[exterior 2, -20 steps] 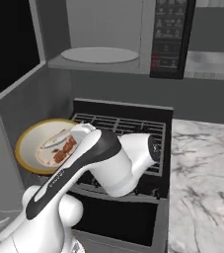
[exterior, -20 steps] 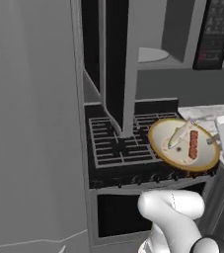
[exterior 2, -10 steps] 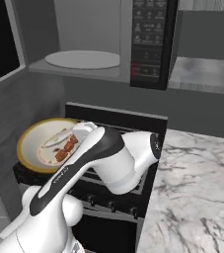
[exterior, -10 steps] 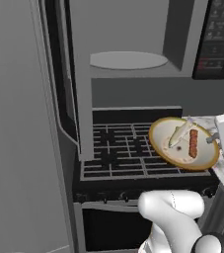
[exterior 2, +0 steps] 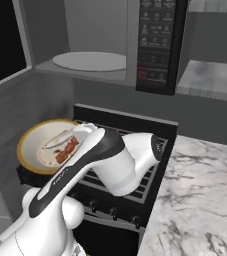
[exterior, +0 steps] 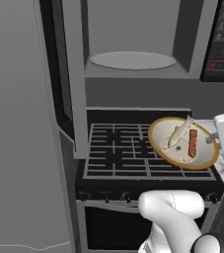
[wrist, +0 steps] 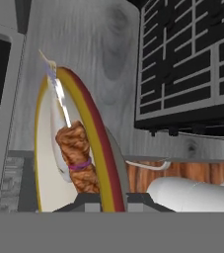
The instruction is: Place the bowl containing the fish and kebab skewer in the microwave. Close the microwave door and press the start button to microwave the meal.
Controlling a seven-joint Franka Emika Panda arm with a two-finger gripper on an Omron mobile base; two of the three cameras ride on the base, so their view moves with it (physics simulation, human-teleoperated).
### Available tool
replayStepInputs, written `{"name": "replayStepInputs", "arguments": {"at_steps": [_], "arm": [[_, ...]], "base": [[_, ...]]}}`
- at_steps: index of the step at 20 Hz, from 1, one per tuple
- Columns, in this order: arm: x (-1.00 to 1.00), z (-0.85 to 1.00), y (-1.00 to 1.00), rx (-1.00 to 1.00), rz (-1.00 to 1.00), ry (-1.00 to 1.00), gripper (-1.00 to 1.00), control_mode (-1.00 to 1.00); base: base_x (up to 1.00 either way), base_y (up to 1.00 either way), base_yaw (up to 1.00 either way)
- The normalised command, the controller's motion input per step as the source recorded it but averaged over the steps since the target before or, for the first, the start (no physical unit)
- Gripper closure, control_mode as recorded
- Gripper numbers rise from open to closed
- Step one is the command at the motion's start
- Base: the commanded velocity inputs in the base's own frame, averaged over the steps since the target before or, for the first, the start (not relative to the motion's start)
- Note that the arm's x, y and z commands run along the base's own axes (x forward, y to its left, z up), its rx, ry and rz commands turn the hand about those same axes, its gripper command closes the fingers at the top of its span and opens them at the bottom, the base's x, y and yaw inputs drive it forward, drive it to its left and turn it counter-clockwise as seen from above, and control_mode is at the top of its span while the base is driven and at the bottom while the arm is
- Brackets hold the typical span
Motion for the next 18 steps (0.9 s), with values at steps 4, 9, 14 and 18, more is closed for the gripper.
{"name": "replayStepInputs", "arguments": {"at_steps": [4,9,14,18], "arm": [[0.00,0.00,0.00,0.00,0.00,0.00,1.00,1.00],[0.00,0.00,0.00,0.00,0.00,0.00,1.00,1.00],[0.00,0.00,0.00,0.00,0.00,0.00,1.00,1.00],[0.00,0.00,0.00,0.00,0.00,-0.01,1.00,-1.00]], "base": [[0.26,0.00,0.40],[0.28,0.05,0.34],[0.03,0.04,0.09],[0.00,0.00,0.00]]}}
